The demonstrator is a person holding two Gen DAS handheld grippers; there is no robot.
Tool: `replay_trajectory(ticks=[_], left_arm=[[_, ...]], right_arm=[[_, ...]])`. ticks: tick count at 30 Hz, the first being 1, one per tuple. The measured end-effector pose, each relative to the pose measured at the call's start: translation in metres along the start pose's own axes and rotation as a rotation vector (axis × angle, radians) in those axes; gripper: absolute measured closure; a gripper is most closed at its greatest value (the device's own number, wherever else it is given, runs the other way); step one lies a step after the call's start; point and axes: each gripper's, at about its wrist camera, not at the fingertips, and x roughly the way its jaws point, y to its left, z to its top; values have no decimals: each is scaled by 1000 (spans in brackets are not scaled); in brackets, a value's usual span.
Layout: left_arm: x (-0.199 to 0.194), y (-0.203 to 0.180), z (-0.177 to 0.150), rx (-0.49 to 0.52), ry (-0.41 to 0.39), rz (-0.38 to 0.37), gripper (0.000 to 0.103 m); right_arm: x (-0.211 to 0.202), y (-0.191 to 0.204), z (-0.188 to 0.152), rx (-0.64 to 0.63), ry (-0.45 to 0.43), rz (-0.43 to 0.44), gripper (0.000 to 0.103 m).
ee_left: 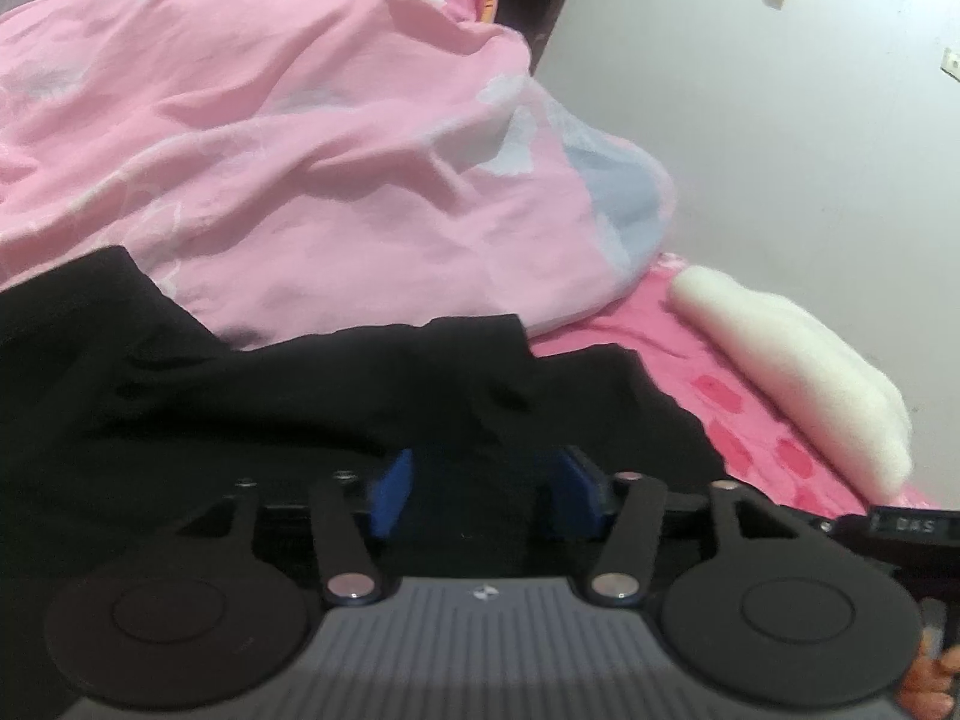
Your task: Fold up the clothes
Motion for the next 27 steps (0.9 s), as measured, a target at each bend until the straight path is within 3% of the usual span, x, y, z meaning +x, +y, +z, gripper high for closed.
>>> replay_trajectory(ticks=[5, 8, 11, 15, 18, 20, 22, 25, 27], left_arm=[[-28, 13, 2, -12, 29, -19, 39], [-48, 27, 5, 7, 41, -8, 39], [-62, 40, 8, 39, 44, 27, 39], [-65, 55, 21, 21, 15, 69, 43], [-67, 66, 30, 7, -8, 100, 43], [-69, 73, 36, -1, -22, 120, 43], [-70, 81, 43, -10, -37, 141, 42], [-63, 87, 57, 11, -41, 188, 40], [-48, 90, 67, 58, 1, 220, 39]], right_arm=[[-15, -1, 6, -22, -38, 11, 83], [-29, 19, 13, -113, -84, 10, 82], [-26, 51, 18, -215, -27, 67, 82], [13, 101, 11, -346, 169, 167, 82], [49, 120, 1, -400, 231, 154, 82], [71, 116, -5, -405, 235, 112, 82], [86, 101, -12, -404, 224, 78, 91], [84, 76, -9, -312, 209, 159, 94], [85, 65, -6, -245, 213, 207, 94]])
